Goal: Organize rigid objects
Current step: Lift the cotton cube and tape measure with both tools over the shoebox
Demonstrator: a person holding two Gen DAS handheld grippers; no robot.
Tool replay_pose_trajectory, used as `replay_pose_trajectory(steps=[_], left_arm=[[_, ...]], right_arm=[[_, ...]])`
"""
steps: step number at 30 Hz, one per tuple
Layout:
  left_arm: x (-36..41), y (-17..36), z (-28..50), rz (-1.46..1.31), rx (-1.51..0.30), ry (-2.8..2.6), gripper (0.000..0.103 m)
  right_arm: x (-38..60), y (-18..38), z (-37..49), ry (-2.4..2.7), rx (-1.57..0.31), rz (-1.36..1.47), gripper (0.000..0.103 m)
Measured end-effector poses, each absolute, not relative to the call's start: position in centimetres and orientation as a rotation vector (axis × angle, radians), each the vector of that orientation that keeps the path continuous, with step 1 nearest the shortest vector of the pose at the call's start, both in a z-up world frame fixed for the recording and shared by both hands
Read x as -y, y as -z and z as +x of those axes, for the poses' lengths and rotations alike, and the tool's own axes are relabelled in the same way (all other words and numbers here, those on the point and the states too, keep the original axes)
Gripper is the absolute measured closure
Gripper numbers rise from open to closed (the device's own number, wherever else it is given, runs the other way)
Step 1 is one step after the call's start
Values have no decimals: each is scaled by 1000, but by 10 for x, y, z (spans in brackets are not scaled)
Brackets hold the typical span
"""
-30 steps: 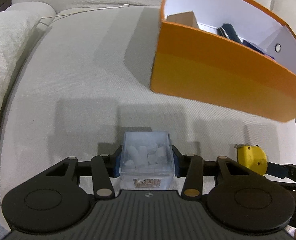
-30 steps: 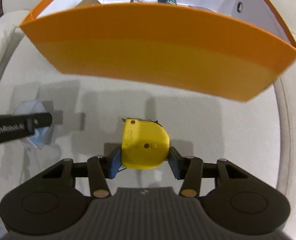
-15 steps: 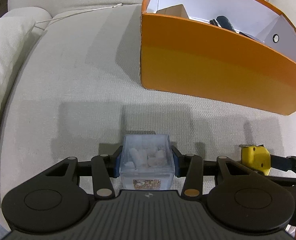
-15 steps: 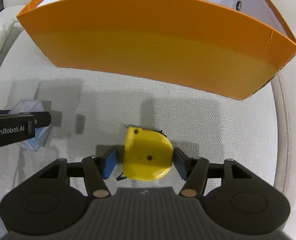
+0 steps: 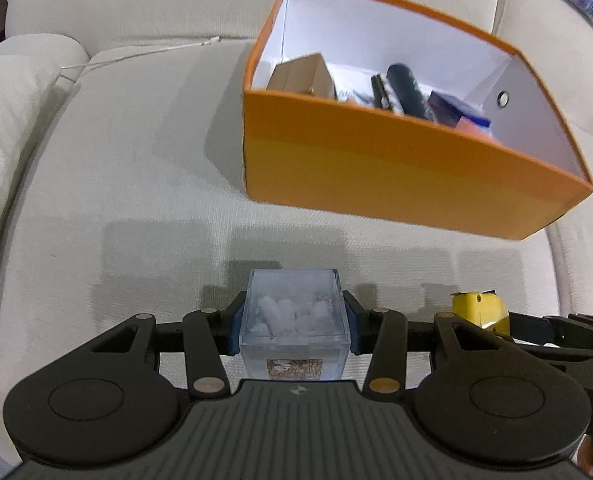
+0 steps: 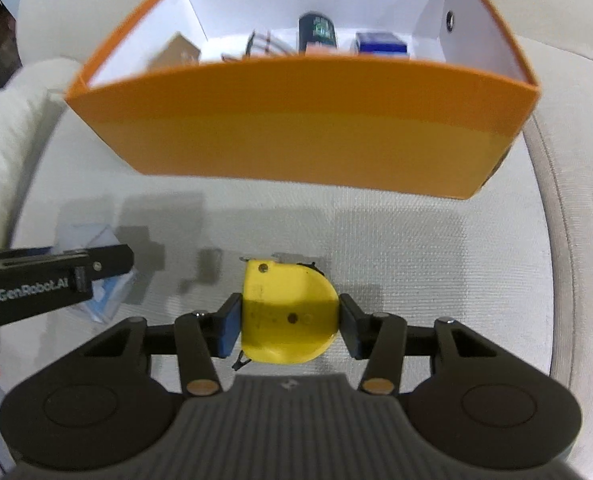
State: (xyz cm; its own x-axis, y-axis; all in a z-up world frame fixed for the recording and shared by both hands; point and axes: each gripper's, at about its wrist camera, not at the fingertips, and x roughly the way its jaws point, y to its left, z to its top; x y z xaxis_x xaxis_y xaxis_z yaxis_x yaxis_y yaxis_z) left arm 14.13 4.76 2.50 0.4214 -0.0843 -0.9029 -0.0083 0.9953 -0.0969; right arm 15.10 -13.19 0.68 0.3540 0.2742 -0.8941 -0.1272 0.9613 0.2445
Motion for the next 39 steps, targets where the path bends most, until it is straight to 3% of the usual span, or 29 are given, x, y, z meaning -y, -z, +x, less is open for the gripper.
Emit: replay_pose_trajectory(steps=[11, 18, 39], left_arm=[[-36, -104, 126, -170, -897, 137, 50], [-24, -135, 173, -202, -789, 123, 50], [-1, -69, 243, -182, -866, 77, 50]], right_arm=[[163, -88, 124, -335, -951, 297, 51], [191, -134, 163, -258, -810, 370, 51], [184, -55, 258, -149, -875, 365, 51]])
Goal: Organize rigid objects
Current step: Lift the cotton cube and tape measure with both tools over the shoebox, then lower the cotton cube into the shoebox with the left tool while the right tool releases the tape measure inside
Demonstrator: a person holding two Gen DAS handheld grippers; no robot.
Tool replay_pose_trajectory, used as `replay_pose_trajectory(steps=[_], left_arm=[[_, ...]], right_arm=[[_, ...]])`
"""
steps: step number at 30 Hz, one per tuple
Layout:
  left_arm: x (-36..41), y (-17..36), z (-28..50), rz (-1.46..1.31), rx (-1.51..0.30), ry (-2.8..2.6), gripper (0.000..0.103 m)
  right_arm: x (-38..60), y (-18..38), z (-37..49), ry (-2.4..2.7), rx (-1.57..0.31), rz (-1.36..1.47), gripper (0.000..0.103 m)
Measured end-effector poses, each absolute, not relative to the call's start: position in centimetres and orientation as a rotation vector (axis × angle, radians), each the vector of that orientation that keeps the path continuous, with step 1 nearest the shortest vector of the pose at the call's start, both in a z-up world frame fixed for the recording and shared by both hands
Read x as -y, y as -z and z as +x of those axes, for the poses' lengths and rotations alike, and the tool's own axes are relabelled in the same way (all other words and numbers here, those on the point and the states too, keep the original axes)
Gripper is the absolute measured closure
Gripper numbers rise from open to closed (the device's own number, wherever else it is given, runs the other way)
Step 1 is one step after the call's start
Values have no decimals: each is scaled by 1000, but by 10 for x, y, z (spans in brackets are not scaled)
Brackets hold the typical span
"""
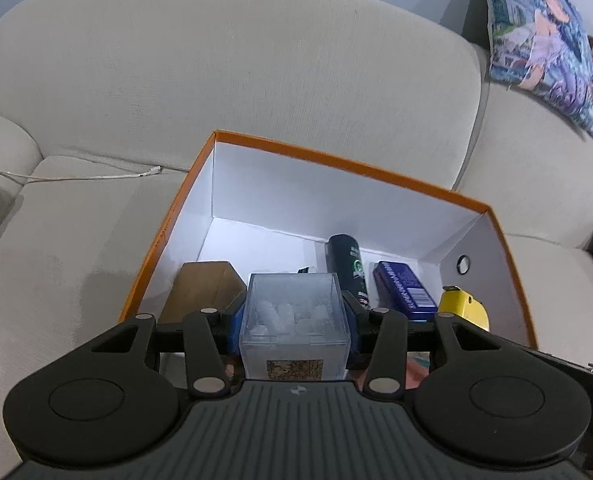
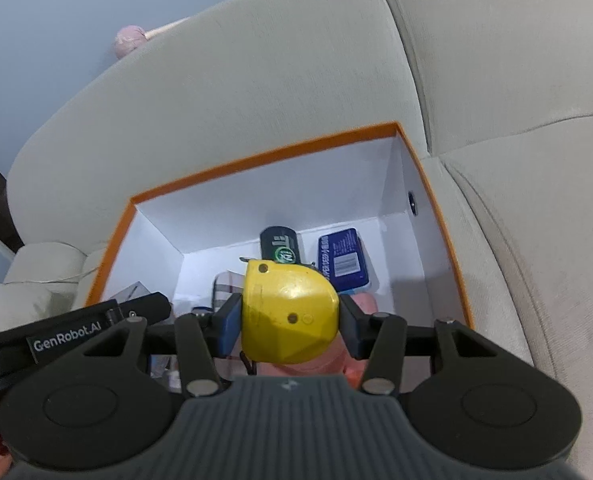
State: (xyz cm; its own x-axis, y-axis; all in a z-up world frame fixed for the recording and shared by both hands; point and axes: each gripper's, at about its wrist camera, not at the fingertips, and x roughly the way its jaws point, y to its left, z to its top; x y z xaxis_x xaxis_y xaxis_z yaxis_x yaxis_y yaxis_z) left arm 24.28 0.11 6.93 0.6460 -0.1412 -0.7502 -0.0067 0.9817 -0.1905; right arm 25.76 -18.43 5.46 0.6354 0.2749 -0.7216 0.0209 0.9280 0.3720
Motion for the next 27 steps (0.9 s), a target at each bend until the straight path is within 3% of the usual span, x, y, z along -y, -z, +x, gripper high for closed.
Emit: replay_pose_trajectory(steps=[27], left_arm=[[15, -36, 250, -23, -929, 47, 50]], right_arm=[[182, -29, 266, -121, -941, 275, 51]])
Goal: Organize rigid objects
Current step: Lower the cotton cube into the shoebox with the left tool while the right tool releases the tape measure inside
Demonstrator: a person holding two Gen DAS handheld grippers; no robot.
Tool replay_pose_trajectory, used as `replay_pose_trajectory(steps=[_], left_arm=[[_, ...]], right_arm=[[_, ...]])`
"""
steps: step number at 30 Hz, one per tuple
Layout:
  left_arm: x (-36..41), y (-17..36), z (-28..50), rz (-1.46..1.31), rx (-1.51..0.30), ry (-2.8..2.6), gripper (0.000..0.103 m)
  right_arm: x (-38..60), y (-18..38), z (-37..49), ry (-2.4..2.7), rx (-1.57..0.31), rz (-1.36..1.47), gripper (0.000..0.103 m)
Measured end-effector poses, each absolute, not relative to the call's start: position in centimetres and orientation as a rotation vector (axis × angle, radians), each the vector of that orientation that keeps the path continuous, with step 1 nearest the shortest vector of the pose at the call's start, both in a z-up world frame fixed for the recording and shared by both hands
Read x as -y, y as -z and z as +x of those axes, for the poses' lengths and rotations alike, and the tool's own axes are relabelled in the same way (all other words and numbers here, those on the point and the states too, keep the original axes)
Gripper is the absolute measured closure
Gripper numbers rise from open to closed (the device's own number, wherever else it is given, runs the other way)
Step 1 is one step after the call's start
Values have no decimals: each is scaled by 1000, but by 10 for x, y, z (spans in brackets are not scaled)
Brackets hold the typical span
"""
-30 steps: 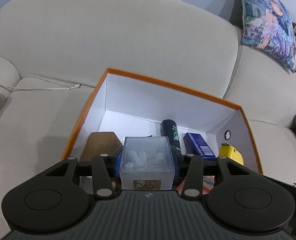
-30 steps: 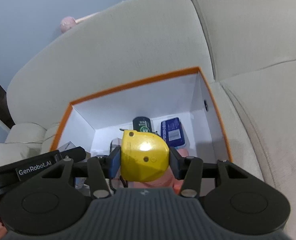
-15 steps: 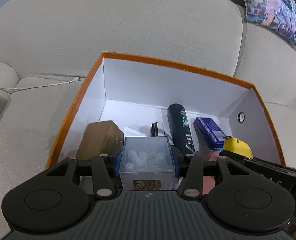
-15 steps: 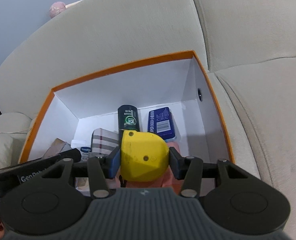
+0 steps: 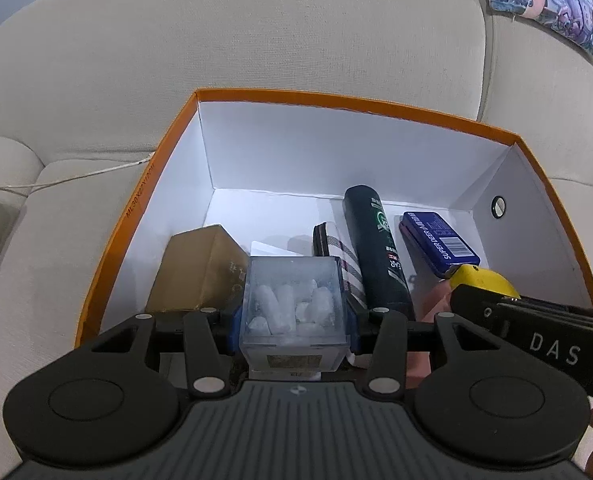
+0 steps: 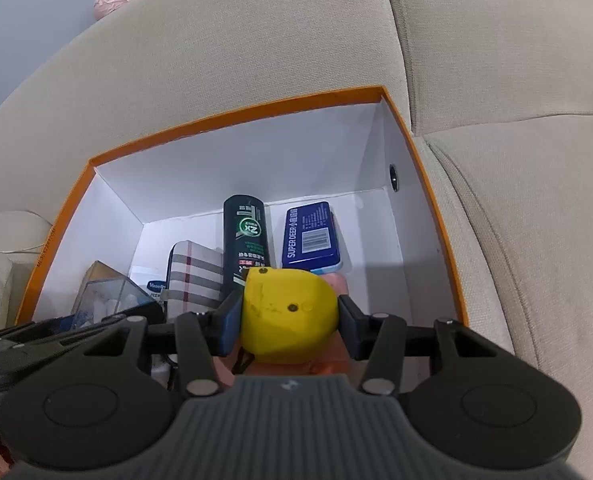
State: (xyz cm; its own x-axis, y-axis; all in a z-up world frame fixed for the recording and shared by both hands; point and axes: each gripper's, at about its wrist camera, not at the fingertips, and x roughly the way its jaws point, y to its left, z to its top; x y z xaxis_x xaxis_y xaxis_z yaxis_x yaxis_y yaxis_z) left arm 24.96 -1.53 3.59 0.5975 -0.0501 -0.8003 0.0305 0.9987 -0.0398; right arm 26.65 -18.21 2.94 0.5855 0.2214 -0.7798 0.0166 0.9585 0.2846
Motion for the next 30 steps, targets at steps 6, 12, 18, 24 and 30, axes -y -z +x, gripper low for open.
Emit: replay_pose_trajectory(steps=[6, 12, 18, 24, 30], left_arm=[[13, -37, 251, -32, -924, 38, 50], [9, -36, 253, -37, -923, 30, 50], [11, -36, 253, -24, -917, 28, 50], [12, -32, 253, -2, -923, 31, 46], [10, -33, 254, -19, -929, 35, 46]], right_arm=[[182, -26, 265, -126, -918, 268, 51], [184, -21, 264, -128, -907, 287, 51], [189, -19, 263, -131, -907, 326, 51], [189, -20, 263, -129, -905, 320, 51], [189, -20, 263, -132, -911, 322, 51]])
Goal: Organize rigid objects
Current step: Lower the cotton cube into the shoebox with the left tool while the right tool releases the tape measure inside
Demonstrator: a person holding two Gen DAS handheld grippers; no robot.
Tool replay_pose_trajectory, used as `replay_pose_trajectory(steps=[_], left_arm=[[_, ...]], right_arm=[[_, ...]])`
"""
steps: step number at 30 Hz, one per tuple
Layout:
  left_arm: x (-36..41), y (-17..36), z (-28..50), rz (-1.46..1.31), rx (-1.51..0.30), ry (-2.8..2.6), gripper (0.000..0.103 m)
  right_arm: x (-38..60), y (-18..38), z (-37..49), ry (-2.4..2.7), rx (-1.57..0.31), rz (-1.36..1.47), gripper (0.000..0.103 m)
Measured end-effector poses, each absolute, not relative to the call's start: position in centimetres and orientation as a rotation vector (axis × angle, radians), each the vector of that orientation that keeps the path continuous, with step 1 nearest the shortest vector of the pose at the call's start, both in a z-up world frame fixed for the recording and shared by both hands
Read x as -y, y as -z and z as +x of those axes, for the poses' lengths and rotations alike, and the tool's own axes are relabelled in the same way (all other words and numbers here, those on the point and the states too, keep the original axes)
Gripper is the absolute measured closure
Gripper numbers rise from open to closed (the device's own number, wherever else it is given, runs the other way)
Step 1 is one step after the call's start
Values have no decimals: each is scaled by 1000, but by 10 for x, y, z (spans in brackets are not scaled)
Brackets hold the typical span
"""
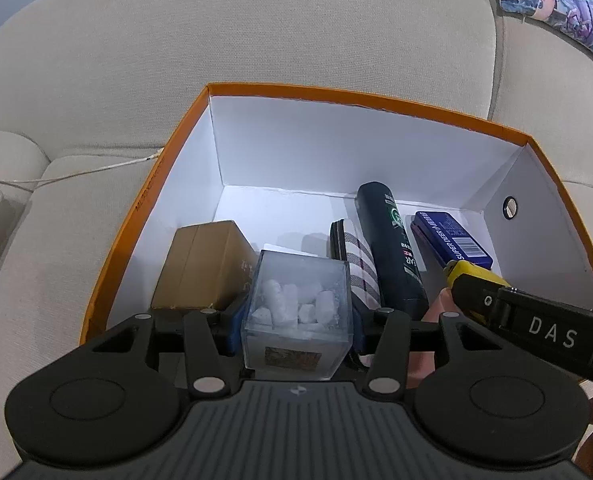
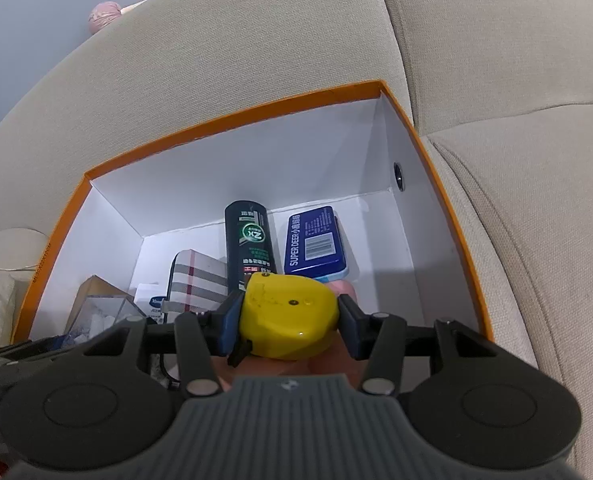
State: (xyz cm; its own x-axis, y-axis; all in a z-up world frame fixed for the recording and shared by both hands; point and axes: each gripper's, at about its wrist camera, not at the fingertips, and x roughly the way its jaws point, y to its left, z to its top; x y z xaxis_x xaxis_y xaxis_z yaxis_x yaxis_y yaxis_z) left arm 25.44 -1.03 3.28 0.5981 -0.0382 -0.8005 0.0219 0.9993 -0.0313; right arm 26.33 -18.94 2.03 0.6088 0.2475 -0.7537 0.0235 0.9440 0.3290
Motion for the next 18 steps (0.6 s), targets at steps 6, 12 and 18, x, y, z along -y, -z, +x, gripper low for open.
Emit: replay_pose_trajectory(steps=[6, 12, 18], left_arm=[[9, -35, 254, -36, -928, 37, 43], [6, -41, 251, -63, -911, 31, 39], [4, -47, 249, -78, -900, 26, 38]], right_arm=[[186, -23, 264, -129, -914, 307, 49], [183, -25, 264, -131, -912, 299, 44], [184, -29, 262, -134, -900, 300, 42]])
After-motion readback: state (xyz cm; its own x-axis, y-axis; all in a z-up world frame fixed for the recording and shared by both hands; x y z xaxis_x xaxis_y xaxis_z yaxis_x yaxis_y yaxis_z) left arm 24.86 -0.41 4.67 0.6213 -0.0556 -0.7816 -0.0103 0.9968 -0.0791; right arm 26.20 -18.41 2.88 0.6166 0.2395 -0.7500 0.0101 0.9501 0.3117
